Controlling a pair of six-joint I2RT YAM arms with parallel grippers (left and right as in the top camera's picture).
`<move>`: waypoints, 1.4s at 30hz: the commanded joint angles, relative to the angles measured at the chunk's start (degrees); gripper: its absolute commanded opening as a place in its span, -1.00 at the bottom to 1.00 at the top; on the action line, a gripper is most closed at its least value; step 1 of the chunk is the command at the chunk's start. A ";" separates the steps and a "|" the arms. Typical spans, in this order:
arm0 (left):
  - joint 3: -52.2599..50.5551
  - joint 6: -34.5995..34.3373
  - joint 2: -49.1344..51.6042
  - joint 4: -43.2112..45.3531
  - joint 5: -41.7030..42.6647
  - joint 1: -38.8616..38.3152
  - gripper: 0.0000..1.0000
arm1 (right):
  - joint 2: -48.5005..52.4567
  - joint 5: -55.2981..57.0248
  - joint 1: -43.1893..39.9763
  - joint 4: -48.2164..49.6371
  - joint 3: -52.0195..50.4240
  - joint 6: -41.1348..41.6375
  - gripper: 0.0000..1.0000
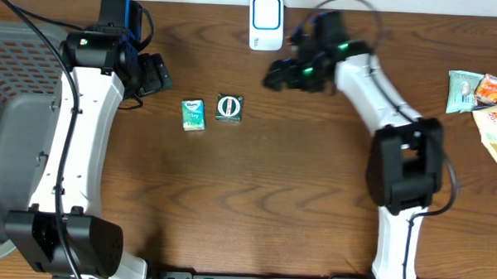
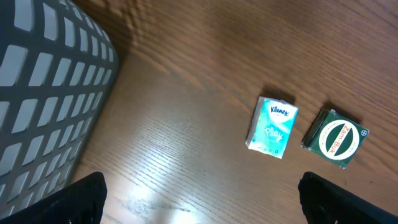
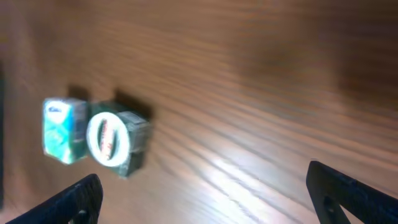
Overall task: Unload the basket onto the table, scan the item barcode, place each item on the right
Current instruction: 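Reach to the green Zam-Buk tin with the right gripper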
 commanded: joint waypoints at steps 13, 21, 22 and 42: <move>0.13 0.09 0.26 -0.20 -0.92 0.15 0.96 | -0.31 18.69 16.57 7.58 -1.90 10.67 0.79; 0.13 0.09 0.26 -0.20 -0.92 0.15 0.96 | -0.31 27.91 20.37 8.41 -2.10 10.64 0.52; 0.13 0.09 0.26 -0.20 -0.92 0.15 0.96 | -0.31 28.33 20.59 8.41 -2.10 10.64 0.50; 0.13 0.09 0.26 -0.20 -0.92 0.15 0.96 | 3.78 31.69 24.22 8.85 -2.23 20.24 -0.53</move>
